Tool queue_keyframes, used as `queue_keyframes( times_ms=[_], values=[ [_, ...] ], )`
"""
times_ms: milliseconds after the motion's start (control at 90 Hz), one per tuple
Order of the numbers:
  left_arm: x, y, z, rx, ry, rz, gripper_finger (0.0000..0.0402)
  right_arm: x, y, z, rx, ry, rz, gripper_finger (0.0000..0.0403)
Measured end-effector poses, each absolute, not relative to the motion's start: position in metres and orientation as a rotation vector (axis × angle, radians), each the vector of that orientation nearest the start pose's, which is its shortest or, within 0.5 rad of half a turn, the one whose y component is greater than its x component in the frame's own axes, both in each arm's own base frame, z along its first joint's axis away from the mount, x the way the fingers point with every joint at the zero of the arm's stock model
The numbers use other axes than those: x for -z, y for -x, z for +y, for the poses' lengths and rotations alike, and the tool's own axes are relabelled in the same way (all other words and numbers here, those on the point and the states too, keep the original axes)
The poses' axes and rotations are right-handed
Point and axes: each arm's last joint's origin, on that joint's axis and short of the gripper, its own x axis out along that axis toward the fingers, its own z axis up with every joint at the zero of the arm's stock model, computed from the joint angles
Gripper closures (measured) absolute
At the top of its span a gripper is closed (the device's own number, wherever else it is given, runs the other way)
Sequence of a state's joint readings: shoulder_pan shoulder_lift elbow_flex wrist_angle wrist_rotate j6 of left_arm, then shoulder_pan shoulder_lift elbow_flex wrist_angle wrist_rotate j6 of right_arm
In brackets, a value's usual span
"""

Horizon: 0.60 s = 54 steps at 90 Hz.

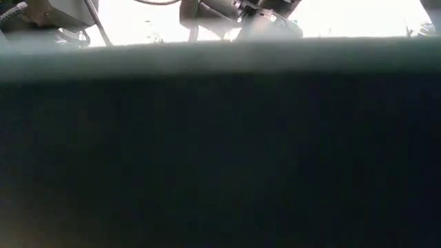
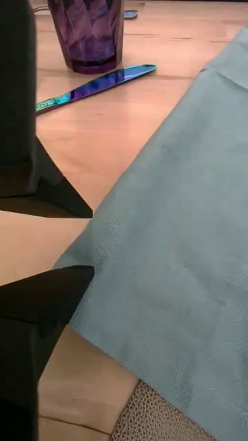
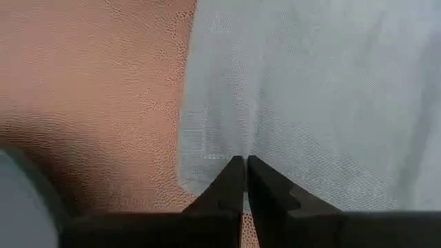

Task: Set table place
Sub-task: Fold the blue napkin

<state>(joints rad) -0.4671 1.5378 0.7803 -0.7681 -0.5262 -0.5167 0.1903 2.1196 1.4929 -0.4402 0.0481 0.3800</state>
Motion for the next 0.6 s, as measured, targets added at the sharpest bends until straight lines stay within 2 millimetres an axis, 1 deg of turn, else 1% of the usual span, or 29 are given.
queue_keyframes(
  times_ms=[211, 600],
  values=[
    [-0.15, -0.216, -0.093, -0.38, -0.288, 1.256, 0.0292, -0.162, -0.429, 0.081, 0.067, -0.215, 1.032, 0.0402],
    [-0.15, -0.216, -0.093, -0.381, -0.287, 1.256, 0.0292, -0.161, -0.429, 0.081, 0.068, -0.214, 1.04, 0.0403]
  ],
)
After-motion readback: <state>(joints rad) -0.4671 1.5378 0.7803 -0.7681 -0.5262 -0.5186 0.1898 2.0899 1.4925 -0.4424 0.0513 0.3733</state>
